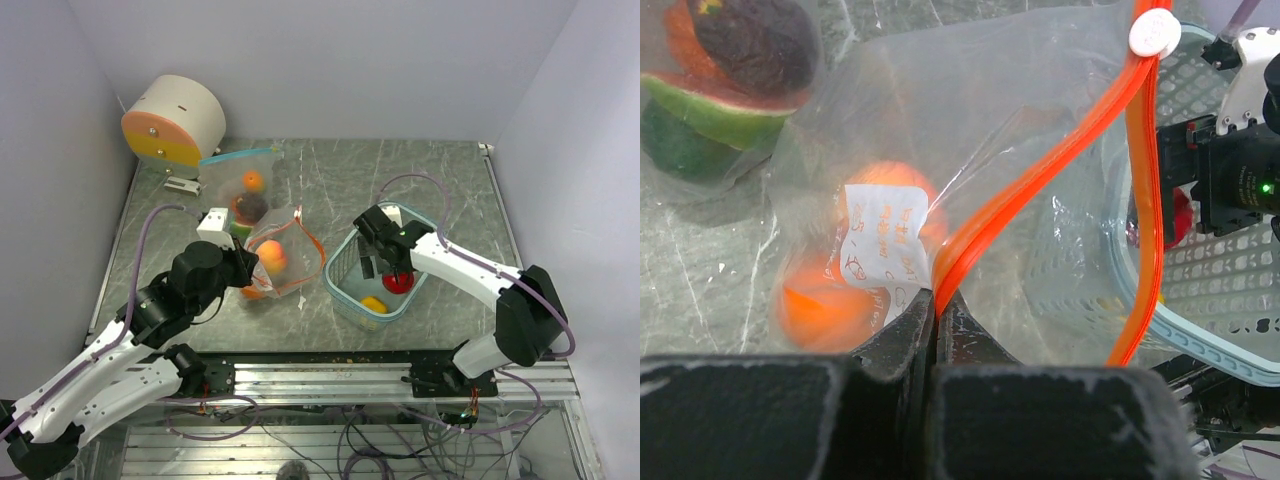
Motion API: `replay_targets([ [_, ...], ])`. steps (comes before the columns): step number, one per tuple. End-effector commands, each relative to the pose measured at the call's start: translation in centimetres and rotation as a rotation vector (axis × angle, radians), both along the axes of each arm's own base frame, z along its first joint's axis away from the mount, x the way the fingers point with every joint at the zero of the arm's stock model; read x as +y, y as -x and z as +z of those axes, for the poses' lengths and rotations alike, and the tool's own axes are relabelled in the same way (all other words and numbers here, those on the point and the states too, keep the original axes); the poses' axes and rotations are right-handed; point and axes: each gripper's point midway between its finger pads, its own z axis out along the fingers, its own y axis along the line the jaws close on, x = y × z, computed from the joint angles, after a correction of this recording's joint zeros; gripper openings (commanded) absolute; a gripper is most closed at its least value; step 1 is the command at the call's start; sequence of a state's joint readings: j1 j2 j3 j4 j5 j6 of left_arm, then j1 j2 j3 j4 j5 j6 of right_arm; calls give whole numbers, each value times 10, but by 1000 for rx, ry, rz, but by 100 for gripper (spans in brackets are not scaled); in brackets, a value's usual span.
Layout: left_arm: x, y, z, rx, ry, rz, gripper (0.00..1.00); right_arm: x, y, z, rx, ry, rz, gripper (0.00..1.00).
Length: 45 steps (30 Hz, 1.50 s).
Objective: Place the food in the zip-top bag and seal the zipper
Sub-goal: Pick up the fake fruit from the bin, then place the fake fruit in the zipper food storage bag.
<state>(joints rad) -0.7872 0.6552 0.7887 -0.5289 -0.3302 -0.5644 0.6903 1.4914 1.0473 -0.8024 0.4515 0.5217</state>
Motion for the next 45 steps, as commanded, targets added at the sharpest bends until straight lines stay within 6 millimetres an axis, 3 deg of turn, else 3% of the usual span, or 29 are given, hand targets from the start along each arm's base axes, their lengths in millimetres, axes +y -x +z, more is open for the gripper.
replay_targets([
  [1,2,-2,4,-22,1,5,7,-7,16,-16,79,14,-32,96],
  [8,1,-1,3,-23,-3,-4,7,-14,34,-37,145,23,-28,89],
  [13,2,0,2,-15,-8,-5,7,-1,28,-31,136,-29,1,66],
  [16,4,0,5,-21,-8,5,7,4,26,-22,126,-55,17,40],
  [17,5,0,5,-23,-9,9,7,9,19,-10,99,-74,21,30],
  [18,6,0,6,-25,-7,13,7,12,15,1,77,-89,25,27],
  [22,3,-2,5,-22,-4,10,7,19,5,56,-29,-163,57,25],
  [25,-2,-4,2,-17,-6,-2,7,38,6,105,-111,-303,160,25],
  [31,-19,-15,-5,-12,4,-27,7,106,43,203,-301,-739,602,23],
  [36,-38,-25,-2,-3,9,-63,7,152,85,246,-339,-973,899,23],
  [40,-45,-28,1,-4,23,-76,7,179,86,237,-323,-993,949,24],
  [45,-41,-26,-2,7,14,-66,7,194,61,199,-318,-904,884,30],
])
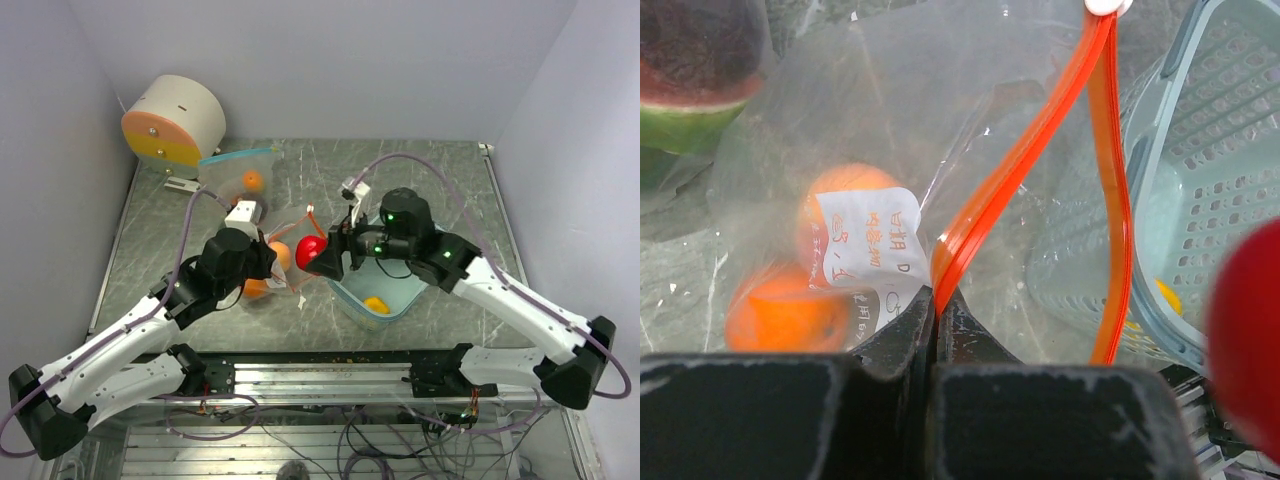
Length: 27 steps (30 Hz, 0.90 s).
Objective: Place the food in the zip-top bag and seal the zipper
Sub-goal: Place the fake fruit in the zipper food storage bag.
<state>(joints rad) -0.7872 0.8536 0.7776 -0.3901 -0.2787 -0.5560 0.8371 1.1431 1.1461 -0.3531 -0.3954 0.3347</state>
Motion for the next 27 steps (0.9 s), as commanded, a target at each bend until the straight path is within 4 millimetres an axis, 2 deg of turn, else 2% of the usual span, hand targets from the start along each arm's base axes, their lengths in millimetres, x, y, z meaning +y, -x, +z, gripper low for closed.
replay_targets([
  [1,-4,-2,26,-53,57,-11,7,13,-23,-20,-51,25,-57,32],
  [5,1,0,28,-54,55,0,7,15,-48,-42,-55,95,-153,47],
  [9,4,2,28,-55,57,5,7,19,-57,-39,-83,84,-185,78],
  [12,3,3,27,-53,62,2,7,22,-59,-36,-90,74,-188,94],
  [15,4,4,26,-50,61,2,7,25,-58,-35,-91,73,-182,100],
  [21,7,6,25,-51,62,7,7,17,-52,-22,-102,69,-196,100],
  [24,8,6,24,-51,58,9,7,-8,-54,-10,-116,94,-297,100],
  [27,9,8,25,-55,64,7,7,-50,-54,-7,-99,162,-454,100],
])
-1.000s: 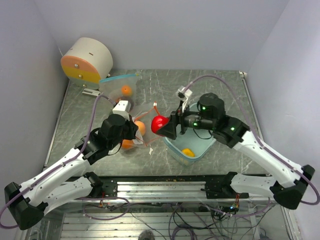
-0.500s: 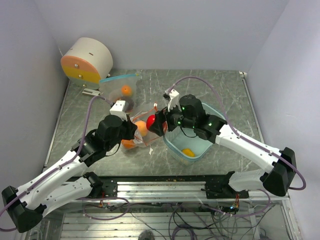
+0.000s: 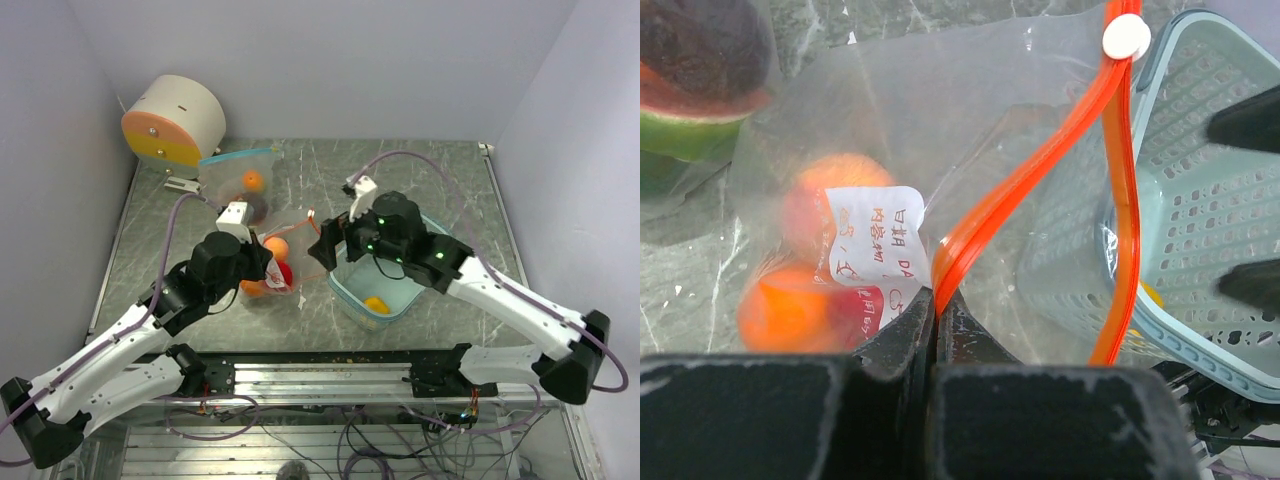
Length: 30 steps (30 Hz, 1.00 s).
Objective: Place the food in the zip-top bag and seal the zipper
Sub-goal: Place the fake fruit in the zipper food storage bag, then pick up the fake fruit from the bin.
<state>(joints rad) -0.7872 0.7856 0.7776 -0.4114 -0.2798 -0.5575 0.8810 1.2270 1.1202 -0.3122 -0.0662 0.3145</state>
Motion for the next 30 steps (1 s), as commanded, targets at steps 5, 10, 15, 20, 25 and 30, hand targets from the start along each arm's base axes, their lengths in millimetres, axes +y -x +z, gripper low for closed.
replay_targets([
  [5,3,1,12,-30,26,2,7,-101,10,-4,111,200,-373,100],
  [10,2,3,20,-41,29,-13,7,-128,38,-62,301,397,-405,99],
  [15,9,6,22,-43,23,1,7,-136,55,-114,423,491,-406,98],
  [20,12,7,19,-39,13,7,7,-131,76,-163,537,544,-322,98],
  [25,10,6,15,-32,17,7,7,-123,78,-190,562,547,-263,98],
  [30,12,5,14,-28,8,17,7,-121,83,-212,604,565,-214,84],
])
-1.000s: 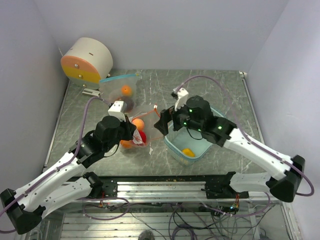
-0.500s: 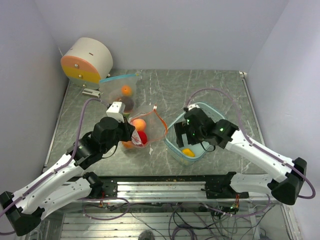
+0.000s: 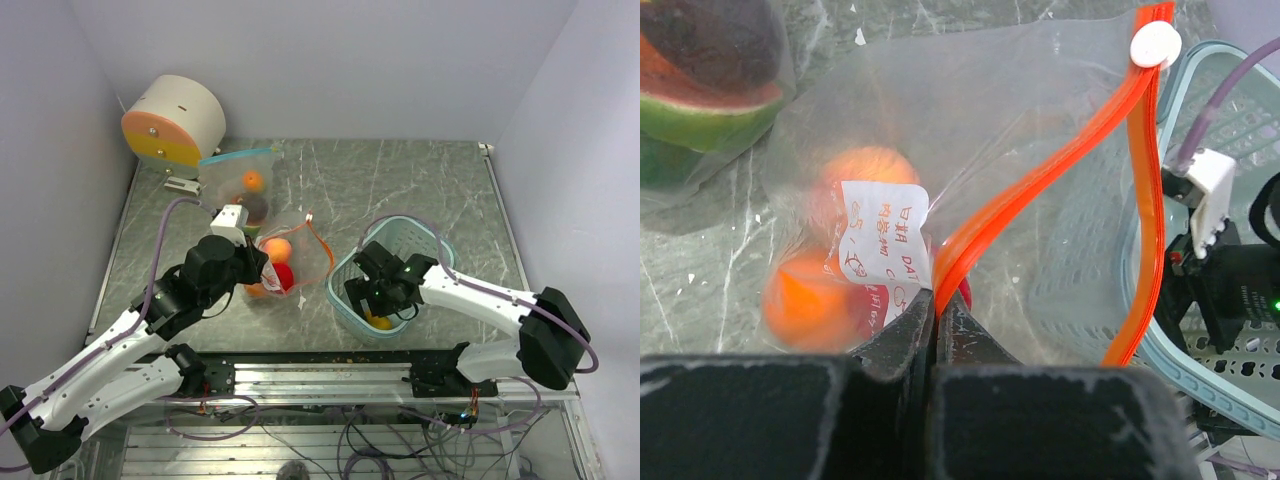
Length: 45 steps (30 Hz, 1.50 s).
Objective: Place the food in the zip-top bag and seal the zipper
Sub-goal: Pick up the fake fruit from the bin, then place the fake fruit in the zipper food storage bag.
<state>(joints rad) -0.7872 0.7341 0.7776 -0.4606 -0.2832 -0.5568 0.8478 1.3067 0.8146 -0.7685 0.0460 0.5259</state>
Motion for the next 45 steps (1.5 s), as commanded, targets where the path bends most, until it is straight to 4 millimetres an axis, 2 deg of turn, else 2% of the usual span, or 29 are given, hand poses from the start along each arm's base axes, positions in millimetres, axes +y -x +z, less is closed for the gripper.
replay_targets([
  [1,3,-3,11,-27,7,18,7,10,-2,-13,24,-51,36,77],
  [5,4,-4,10,-26,12,26,7,6,-8,-10,12,-56,19,48],
  [9,3,-4,9,-23,12,26,7,0,-30,19,-70,-66,-20,28],
  [14,3,-5,10,-25,19,28,7,-7,-66,79,-231,-123,-74,19],
  [18,4,-4,11,-26,17,30,7,-3,-81,127,-345,-201,-73,17],
  [23,3,-4,12,-29,17,27,7,24,-80,192,-459,-413,27,16],
  [27,0,-6,11,-29,22,20,7,71,-56,243,-456,-710,227,13],
  [30,-2,-6,11,-25,24,14,7,96,-46,267,-470,-852,319,11],
  [34,-1,-5,10,-23,24,17,7,119,-46,282,-504,-935,372,11],
  [37,1,-5,10,-22,25,23,7,137,-50,283,-525,-962,398,11],
  [42,2,-4,9,-18,18,26,7,160,-57,252,-503,-893,389,13],
  [45,2,-4,8,-14,12,26,7,165,-69,230,-548,-769,349,25],
])
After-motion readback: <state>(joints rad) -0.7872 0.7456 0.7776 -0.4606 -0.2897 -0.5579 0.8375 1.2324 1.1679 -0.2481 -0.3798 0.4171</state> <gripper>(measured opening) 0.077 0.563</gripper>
